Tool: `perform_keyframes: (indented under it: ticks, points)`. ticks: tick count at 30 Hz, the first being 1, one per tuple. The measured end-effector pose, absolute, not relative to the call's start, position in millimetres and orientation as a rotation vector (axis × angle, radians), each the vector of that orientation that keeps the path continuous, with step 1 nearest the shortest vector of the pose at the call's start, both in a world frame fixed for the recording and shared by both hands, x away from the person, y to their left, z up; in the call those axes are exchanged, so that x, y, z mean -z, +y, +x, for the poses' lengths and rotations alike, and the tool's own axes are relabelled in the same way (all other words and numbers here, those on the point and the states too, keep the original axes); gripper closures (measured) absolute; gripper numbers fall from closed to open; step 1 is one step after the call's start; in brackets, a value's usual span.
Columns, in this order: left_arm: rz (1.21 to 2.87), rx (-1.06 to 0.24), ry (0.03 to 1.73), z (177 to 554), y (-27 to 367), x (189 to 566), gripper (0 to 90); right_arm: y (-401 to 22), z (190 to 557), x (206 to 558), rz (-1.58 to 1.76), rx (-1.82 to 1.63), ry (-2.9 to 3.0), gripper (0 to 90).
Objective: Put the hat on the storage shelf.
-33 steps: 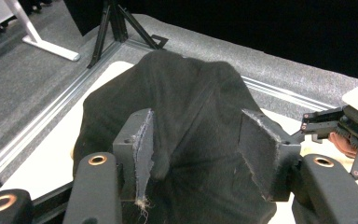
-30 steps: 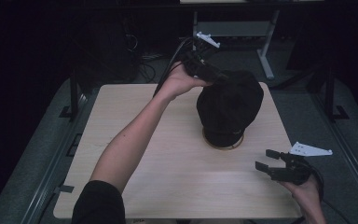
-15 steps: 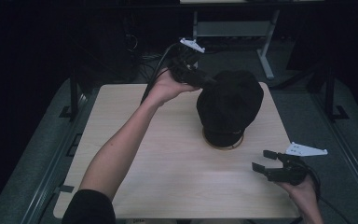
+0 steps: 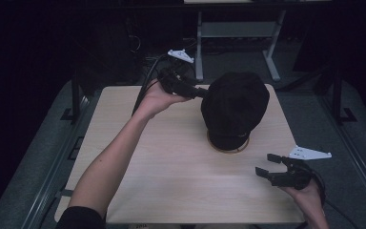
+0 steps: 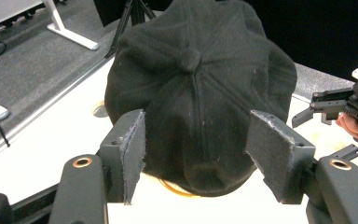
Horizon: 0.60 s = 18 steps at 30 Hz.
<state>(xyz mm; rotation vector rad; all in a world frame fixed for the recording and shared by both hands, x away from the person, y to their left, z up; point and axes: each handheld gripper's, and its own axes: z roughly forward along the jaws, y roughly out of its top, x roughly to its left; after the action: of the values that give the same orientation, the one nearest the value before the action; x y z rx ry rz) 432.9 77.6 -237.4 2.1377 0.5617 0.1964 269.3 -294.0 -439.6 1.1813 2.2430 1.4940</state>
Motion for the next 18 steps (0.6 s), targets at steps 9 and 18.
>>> perform_keyframes:
  ticks: [9,18]
  points:
    - [2.131,-0.199,0.581,418.9,96.5,252.6,35.1,-288.9,270.0,438.8,1.169,-1.489,2.253,15.8]
    - [2.113,-0.200,0.621,407.7,119.0,267.1,33.3,-282.5,270.9,439.0,1.160,-1.470,2.278,15.5]
